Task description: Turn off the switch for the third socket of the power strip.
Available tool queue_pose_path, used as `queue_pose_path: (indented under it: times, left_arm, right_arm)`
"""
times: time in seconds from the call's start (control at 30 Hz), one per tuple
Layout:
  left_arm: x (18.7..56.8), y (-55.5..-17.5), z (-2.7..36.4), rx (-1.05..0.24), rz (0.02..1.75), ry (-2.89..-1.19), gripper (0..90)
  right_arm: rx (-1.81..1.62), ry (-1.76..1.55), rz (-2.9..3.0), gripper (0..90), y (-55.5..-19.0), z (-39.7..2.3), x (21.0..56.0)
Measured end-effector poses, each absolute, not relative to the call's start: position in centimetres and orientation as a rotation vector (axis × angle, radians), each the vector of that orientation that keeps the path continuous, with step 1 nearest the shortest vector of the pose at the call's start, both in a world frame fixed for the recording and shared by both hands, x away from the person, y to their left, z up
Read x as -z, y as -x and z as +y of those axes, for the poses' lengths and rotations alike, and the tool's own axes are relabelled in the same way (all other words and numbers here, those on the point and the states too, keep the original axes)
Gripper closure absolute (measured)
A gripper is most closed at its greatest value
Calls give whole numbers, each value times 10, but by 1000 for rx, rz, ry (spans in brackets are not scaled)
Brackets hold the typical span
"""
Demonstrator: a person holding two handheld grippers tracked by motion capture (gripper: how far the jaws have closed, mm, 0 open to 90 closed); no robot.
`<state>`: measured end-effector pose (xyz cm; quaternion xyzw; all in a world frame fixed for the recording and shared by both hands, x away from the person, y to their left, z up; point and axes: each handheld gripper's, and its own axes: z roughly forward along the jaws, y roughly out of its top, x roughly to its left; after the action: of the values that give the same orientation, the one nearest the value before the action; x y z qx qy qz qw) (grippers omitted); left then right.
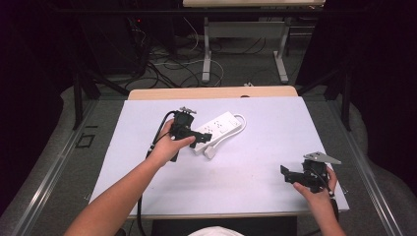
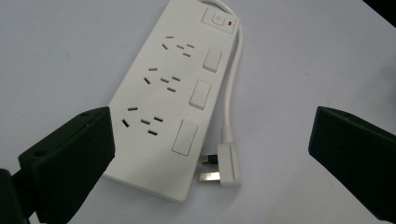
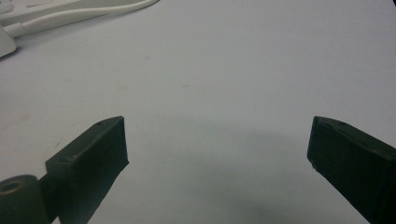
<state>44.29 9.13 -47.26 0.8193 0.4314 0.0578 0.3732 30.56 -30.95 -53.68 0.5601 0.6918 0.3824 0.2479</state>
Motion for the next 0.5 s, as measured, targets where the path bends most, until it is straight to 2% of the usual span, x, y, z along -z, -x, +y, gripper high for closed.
queue_pose_path:
  times: [0.5]
  left_arm:
    - [462, -432, 118, -196, 1094, -2051, 5]
  right_arm:
    - [-1054, -1470, 1900, 77, -308, -303, 534]
